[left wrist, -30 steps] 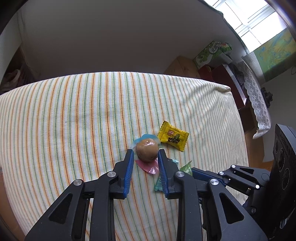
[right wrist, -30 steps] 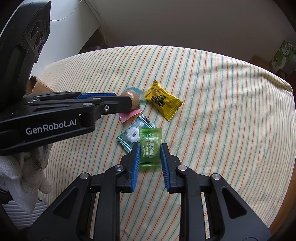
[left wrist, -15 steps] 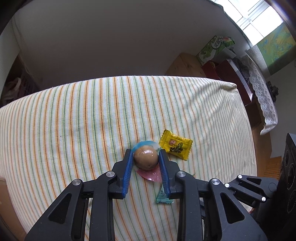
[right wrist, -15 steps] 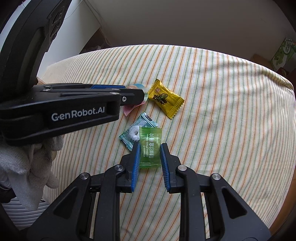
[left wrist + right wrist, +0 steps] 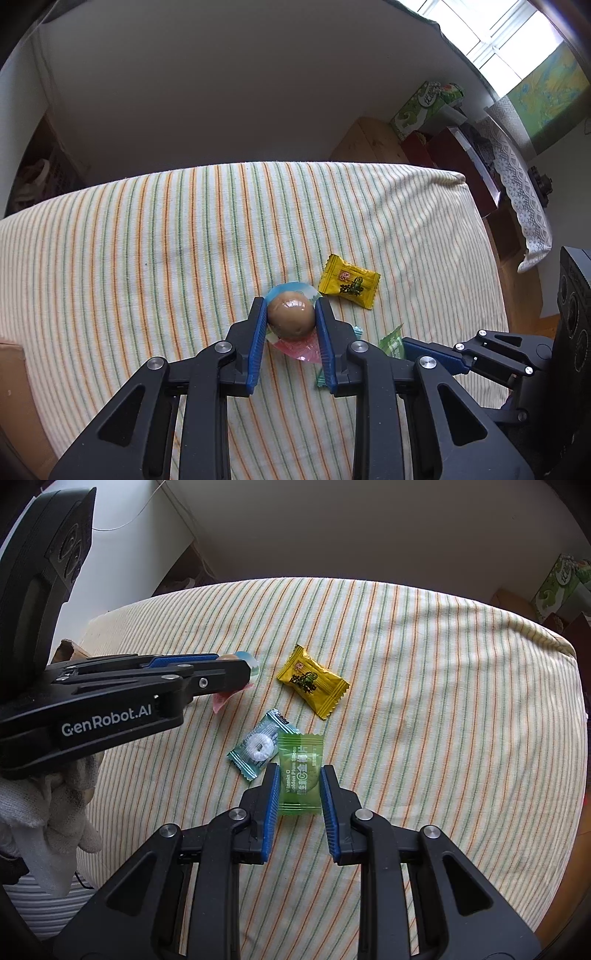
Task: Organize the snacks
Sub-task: 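Carry the brown ball candy and green candy over the box with both grippers, then open both grippers to drop the brown ball and green candy into the box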
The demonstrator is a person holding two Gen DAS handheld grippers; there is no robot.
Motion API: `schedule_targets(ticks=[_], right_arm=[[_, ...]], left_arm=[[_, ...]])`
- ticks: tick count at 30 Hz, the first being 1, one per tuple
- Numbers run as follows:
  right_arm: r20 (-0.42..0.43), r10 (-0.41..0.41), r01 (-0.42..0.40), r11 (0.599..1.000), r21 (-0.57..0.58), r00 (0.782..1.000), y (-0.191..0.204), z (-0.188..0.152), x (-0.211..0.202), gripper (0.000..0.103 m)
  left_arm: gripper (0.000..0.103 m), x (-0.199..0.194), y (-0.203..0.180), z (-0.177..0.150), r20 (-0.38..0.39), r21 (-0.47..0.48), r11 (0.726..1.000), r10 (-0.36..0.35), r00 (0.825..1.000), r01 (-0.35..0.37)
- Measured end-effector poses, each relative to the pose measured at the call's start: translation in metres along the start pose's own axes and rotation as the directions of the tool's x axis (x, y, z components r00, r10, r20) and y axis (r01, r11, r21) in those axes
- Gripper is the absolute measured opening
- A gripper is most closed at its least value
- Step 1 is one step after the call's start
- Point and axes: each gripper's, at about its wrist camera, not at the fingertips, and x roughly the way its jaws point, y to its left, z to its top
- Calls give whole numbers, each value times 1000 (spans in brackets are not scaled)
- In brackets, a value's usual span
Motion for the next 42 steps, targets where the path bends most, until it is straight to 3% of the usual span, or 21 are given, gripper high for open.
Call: schedule_targets(ticks=[10,23,33,42], right_arm=[[42,32,-29,997,-66,999,35,10,-39,23],[67,128,-109,964,-242,989,143,42,-43,23],[27,196,-170,900,-401,980,240,57,-27,23],[-33,210,-200,860,-468,977,303,67,-1,23]], left_arm=[[25,-53,21,-17,64,-48,999,23,998,-20],[25,-126,90,-75,130,-229,970,112,985,-80],[25,-177,160,-137,144,-422,894,229,963,-150],[25,-194,202,-158,135,-496,849,285,949,-184]])
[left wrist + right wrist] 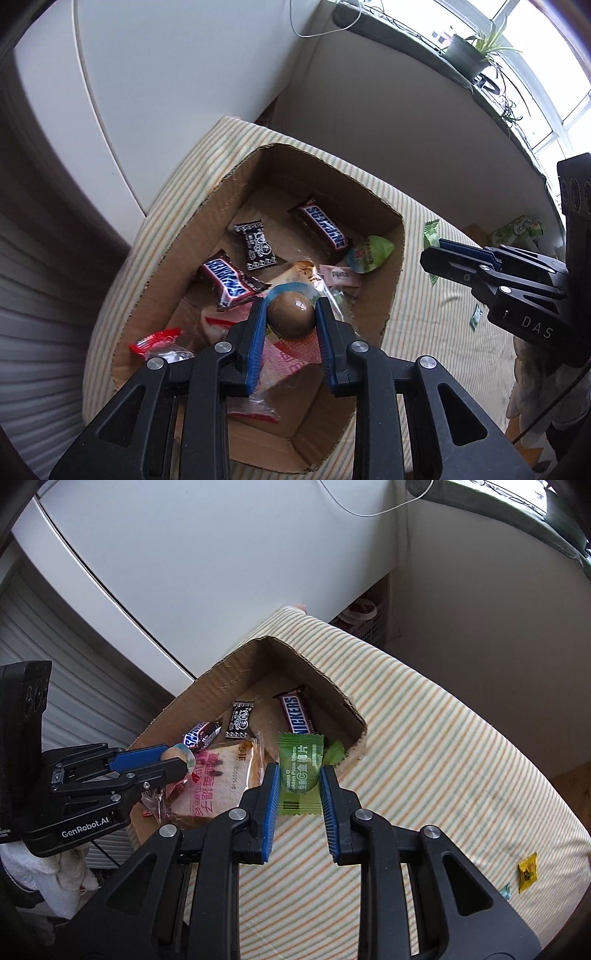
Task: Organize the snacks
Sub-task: 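Open both grippers to drop the brown ball and green candy into the box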
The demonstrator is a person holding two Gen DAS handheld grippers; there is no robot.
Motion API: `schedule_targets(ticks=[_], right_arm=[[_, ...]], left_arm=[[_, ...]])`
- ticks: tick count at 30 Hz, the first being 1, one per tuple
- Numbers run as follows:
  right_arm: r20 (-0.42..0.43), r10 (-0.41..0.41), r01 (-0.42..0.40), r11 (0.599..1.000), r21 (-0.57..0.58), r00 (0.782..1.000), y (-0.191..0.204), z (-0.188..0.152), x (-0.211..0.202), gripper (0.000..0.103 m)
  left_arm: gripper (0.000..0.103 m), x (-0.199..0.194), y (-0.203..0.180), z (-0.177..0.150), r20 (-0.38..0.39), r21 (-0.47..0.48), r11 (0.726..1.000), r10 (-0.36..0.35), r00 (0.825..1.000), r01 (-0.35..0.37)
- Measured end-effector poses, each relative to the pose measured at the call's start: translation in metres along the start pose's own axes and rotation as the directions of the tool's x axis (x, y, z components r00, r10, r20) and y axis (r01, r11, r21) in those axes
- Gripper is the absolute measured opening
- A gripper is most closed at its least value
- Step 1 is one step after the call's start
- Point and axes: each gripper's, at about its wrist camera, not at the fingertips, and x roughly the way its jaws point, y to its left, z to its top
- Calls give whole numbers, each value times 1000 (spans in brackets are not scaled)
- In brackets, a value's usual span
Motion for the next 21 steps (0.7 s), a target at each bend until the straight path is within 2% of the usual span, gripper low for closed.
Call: schedule_targets(ticks=[5,6,7,8,9,11,15,21], right_arm=[[-17,9,-10,1000,-18,1000,11,7,9,24],[-22,9,-9,1000,-22,1000,13,7,12,27],[-22,2,-3,1000,-23,1000,14,7,13,40],[-12,-8,8,1000,-22,1000,14,5,12,55],[0,-14,14,1000,-19,1000,14,4,9,60],[6,-12,12,1000,-3,1000,10,4,6,61],[16,-33,32,999,38,999,-7,-3,-5,61],[35,-74,70,990,122,997,-50,-26,-29,61]], left_arm=[[26,-2,12,2,1,-9,1000,19,1000,-19],[27,-2,13,3,3,-7,1000,21,1000,-21],[28,-2,13,3,2,-2,1000,22,1000,-22],[33,-2,12,5,2,0,1000,25,1000,-25],[40,-3,12,6,6,2,1000,31,1000,-31],[44,-4,11,7,13,14,999,39,999,-39],[44,-2,3,9,14,29,999,29,999,-29],[44,8,-30,12,5,98,995,-7,1000,7]])
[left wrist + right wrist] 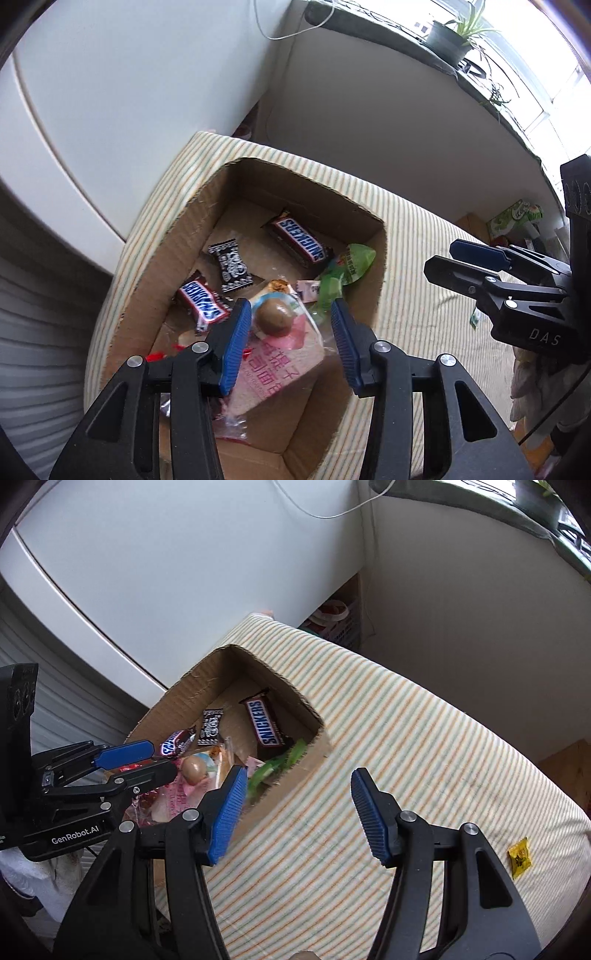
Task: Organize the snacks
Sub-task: 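Open both grippers to drop the brown ball and green candy into the box, then move both tools back toward the teal mint candy and yellow packet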
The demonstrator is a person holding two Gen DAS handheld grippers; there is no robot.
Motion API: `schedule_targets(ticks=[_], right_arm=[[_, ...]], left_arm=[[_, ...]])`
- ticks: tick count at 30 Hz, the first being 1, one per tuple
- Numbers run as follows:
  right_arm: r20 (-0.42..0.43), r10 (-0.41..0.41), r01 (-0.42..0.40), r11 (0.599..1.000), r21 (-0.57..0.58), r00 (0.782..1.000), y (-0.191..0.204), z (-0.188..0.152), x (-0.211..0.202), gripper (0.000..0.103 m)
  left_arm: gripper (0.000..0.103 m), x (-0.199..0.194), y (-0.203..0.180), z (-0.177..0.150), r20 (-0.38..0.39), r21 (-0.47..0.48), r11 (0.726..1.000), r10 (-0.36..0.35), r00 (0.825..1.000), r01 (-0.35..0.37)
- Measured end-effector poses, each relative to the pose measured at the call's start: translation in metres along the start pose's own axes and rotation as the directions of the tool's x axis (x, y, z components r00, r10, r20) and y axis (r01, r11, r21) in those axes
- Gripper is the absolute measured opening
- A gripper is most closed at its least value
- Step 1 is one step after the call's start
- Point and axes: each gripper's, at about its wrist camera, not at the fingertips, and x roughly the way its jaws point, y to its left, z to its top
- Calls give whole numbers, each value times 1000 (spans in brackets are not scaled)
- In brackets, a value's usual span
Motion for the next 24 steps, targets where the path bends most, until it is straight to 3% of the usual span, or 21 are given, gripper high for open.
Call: schedule_targets(ticks=[11,19,24], right_arm=[[-9,-105,105,981,166,994,-113,-56,-36,61],[-75,-162,171,976,132,984,-168,-94,-42,61],[-110,-169,181,978,105,979,-198,-111,-39,61]], left_arm=[[44,36,-87,-7,-95,154,982,-96,991,110],[44,63,-164,-30,-167,283,939,-155,974,198],[44,83,-206,-41,-206,308,921,-181,962,239]])
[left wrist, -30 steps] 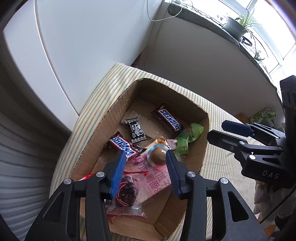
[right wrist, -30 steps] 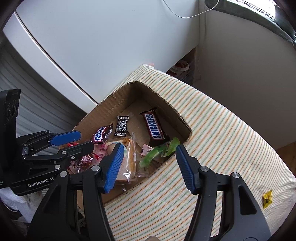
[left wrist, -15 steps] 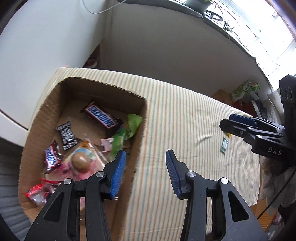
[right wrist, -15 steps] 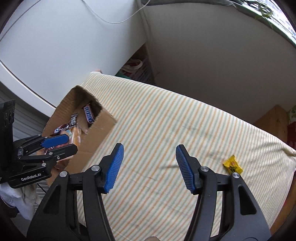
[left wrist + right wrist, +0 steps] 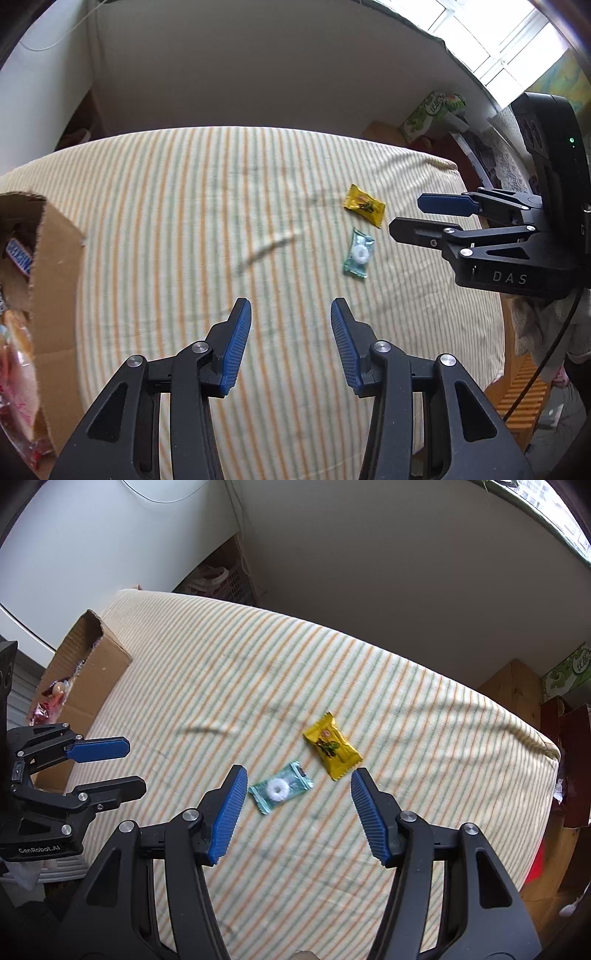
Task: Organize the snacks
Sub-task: 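Move both tools back toward the teal mint candy and yellow packet, then grasp the teal-wrapped mint with the left gripper while the right grasps the yellow packet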
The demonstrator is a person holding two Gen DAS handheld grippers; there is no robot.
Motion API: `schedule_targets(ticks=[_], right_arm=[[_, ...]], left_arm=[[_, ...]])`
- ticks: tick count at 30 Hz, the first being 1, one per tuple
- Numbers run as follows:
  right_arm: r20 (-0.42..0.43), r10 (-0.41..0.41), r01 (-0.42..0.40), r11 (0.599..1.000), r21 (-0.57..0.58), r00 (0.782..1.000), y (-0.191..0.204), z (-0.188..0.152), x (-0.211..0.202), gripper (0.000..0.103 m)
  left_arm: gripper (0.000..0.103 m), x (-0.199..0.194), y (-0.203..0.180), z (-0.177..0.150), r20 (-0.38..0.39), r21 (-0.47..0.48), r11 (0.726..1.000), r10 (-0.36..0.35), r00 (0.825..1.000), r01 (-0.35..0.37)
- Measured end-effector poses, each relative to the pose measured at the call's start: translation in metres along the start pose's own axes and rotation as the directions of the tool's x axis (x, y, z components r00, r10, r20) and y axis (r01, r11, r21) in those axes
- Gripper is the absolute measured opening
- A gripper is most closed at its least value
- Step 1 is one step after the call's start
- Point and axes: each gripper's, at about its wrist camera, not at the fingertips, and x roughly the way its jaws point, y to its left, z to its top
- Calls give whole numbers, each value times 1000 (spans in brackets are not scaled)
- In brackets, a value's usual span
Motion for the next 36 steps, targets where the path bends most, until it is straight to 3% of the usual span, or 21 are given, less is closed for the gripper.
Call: schedule_targets(ticks=[9,17,19,22,36], right_arm=[[-45,57,-60,996,-61,997,-35,-3,12,61],[-64,130,-140,973,-181,989,-27,14,23,61],[-76,119,-133,968,-213,990,-23,16,29,61],[-95,130,-148,963,-223,987,-19,20,39,52],[-105,111,-136,955,-265,988,-16,21,53,52]], left_arm=[[44,47,-46,19,-48,66,998,-21,999,24],[44,60,-52,24,-52,66,997,-40,998,44],[43,65,-54,27,-52,58,997,-45,998,48],[43,71,-58,30,-47,51,998,-42,998,44],[38,89,-79,37,-29,91,995,-31,999,34]])
